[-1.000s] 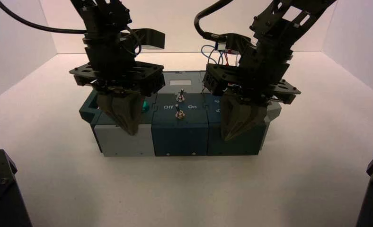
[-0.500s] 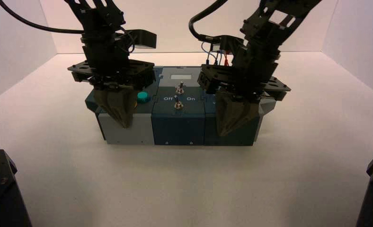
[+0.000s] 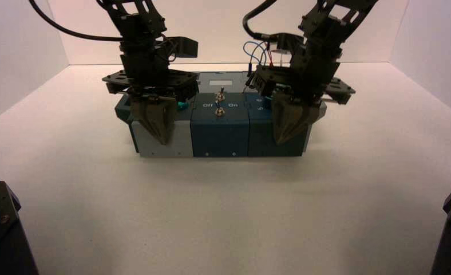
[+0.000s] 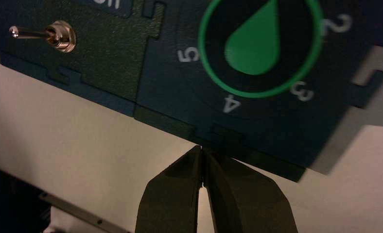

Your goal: Move the box away.

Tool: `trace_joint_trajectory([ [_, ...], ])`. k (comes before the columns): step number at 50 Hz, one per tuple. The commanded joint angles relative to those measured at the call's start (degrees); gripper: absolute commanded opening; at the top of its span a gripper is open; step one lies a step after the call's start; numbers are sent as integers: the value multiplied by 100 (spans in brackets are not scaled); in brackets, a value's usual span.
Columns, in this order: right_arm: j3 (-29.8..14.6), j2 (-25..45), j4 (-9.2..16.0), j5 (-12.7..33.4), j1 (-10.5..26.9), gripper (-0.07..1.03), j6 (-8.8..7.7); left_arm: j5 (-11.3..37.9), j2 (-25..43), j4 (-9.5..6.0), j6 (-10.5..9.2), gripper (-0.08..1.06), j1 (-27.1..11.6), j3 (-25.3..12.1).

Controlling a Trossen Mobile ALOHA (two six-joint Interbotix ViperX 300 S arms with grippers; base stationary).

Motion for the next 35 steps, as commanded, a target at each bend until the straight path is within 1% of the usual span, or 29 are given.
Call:
trace_joint_trajectory([
  [1,-220,-26,-97,-18,-123,-2,-9,-114,9,26,105,-3,202,-290],
  [12,-501,185,-255,-18,-141,-2,-18,-123,149,26,220,-3,519,-501],
  [17,-562,264,-308,-18,-141,-2,-18,-123,176,26,264,-3,536,-527],
  [21,-536,220,-316,-18,-141,-2,-26,-114,105,26,255,-3,536,-492],
  [24,-483,123,-316,-18,-123,-2,-26,-123,-53,18,255,-3,527,-396],
  [30,-202,-308,-325,-26,-114,-2,-35,-176,-571,0,220,-3,527,-79],
  [33,-9,-606,-316,-26,-114,-2,-35,-202,-949,-26,176,-3,519,97],
  [35,114,-826,-325,-53,-114,-2,-35,-211,-1204,-18,149,-3,527,229],
])
